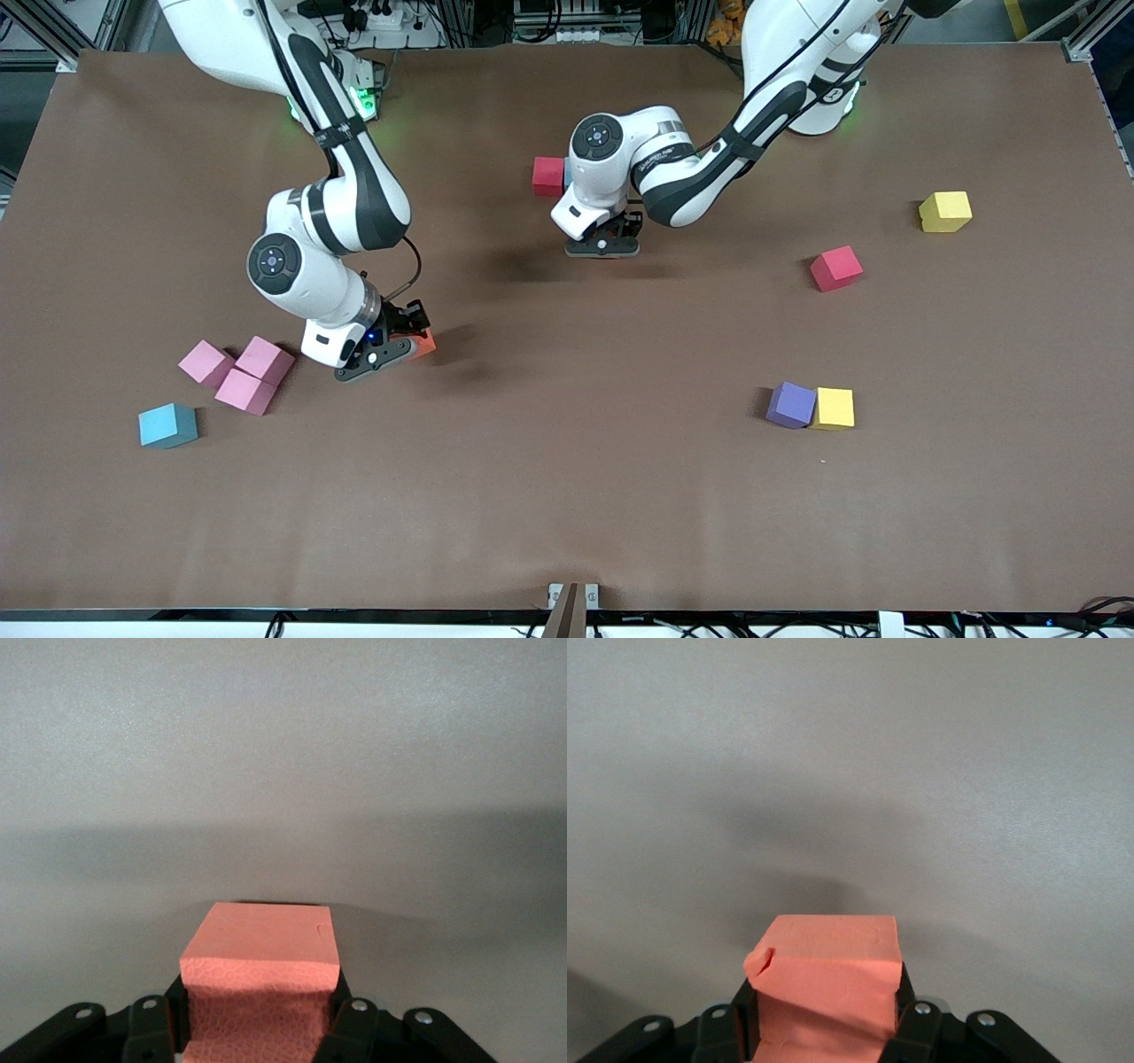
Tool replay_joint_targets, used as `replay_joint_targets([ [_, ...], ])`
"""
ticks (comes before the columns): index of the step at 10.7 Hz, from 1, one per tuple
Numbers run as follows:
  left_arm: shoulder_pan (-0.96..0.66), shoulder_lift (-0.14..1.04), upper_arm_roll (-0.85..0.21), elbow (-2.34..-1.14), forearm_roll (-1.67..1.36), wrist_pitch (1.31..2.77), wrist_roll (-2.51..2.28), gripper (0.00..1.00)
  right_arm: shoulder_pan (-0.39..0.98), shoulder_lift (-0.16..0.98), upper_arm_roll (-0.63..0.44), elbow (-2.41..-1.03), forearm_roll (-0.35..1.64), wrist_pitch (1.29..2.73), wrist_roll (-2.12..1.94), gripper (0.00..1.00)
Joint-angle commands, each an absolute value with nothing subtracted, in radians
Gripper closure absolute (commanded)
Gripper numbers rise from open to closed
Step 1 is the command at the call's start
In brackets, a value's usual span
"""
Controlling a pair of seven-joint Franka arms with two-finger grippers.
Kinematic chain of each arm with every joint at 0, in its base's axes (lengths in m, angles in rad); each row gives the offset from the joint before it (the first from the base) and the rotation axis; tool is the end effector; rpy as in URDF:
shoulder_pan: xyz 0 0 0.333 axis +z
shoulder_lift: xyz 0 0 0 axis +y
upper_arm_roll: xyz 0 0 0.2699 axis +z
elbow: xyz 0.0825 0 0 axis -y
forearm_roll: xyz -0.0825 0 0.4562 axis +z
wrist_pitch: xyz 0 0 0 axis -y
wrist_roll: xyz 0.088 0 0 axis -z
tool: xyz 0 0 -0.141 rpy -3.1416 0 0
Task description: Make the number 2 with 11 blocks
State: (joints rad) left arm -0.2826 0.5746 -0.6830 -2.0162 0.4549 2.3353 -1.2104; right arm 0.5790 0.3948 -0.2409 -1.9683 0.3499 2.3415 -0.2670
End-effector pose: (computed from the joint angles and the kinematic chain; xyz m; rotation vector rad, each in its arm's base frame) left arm 0.3329 -0.5155 0.0869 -3.0888 0.0440 0.1187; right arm 0.6082 0.2226 0.1485 -2.9309 -0.5598 0.0104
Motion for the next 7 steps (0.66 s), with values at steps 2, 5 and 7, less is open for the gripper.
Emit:
replay_joint_targets([
  [2,-0.29,0.552,-0.687,-2.042,0.485,2.356,-1.259,0.72,0.566,0.351,-0.238,-2.0,0.351,2.336,-0.255,0.74],
  [5,-0.298,0.552,-0.687,-2.049,0.489,2.358,-1.259,0.71,0.568,0.344,-0.238,-2.002,0.35,2.335,-0.233,0.74],
  [7,-0.298,0.552,-0.687,-2.051,0.489,2.358,-1.259,0.71,0.568,0.345,-0.238,-2.002,0.35,2.335,-0.233,0.74],
])
